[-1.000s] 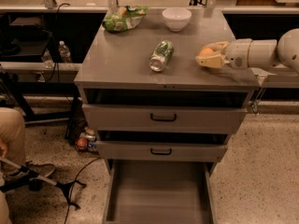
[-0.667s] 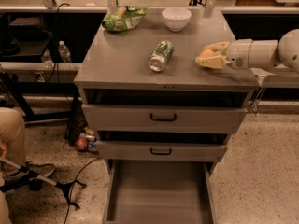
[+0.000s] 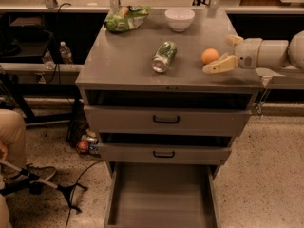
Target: Pick orange from bottom drawer and place on counter
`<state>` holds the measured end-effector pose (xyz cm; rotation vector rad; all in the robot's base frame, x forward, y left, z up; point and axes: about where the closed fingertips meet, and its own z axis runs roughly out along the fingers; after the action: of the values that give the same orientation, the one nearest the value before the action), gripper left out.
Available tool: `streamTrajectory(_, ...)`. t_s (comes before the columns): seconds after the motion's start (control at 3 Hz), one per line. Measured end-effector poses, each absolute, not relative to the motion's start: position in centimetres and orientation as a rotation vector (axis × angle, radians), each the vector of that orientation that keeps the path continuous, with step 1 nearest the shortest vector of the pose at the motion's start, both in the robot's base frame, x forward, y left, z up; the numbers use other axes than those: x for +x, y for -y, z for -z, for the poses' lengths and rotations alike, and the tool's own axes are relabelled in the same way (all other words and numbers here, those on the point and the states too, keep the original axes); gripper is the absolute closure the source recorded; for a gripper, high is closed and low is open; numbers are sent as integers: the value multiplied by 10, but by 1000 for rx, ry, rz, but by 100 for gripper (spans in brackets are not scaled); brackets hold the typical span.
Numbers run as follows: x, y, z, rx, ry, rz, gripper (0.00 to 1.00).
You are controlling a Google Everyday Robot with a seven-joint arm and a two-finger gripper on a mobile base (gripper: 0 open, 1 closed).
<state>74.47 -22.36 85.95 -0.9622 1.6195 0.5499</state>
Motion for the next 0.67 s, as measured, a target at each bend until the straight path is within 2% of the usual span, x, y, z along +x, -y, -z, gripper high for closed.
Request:
streamTrajectory(0.33, 746, 242, -870, -922, -1601, -541, 0)
streamTrajectory(0.67, 743, 290, -891, -827, -1580, -479, 0)
